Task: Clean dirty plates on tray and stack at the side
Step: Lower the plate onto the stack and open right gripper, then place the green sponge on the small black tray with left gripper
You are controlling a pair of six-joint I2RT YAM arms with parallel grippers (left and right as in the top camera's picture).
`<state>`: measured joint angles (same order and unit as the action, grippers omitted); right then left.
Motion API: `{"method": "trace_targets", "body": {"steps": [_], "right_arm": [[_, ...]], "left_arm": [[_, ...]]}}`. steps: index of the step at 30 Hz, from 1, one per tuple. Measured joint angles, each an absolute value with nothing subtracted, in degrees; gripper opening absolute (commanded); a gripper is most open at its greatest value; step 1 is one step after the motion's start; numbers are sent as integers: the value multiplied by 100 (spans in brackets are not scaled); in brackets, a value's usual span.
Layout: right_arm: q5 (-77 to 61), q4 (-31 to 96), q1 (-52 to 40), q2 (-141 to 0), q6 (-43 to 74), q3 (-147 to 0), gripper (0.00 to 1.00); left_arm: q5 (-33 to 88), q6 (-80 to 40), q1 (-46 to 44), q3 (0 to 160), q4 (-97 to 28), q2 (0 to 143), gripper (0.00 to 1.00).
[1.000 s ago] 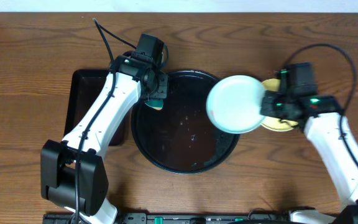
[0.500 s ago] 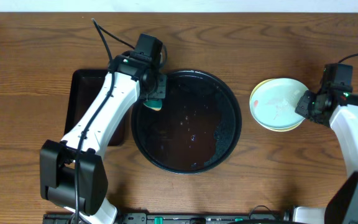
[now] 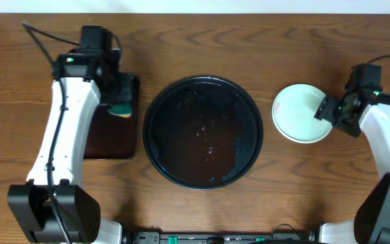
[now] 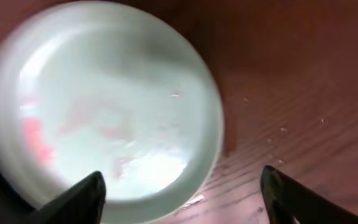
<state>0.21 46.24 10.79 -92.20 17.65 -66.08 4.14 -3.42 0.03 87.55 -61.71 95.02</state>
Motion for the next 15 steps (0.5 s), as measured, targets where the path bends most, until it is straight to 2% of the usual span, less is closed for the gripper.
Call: {"method": "trace_targets", "body": {"steps": [9, 12, 15], "right_arm": [[-502, 4827, 427, -8715, 1636, -7091, 91], [-563, 4884, 134, -8729, 1616, -7091, 91], [-587, 4899, -43, -8729, 1605, -7091, 91]], "left_arm": [[405, 23, 805, 8460, -5863, 9961, 8], [395, 32, 849, 8403, -5673, 10361, 17], [395, 49, 845, 8388, -5618, 10757, 38]]}}
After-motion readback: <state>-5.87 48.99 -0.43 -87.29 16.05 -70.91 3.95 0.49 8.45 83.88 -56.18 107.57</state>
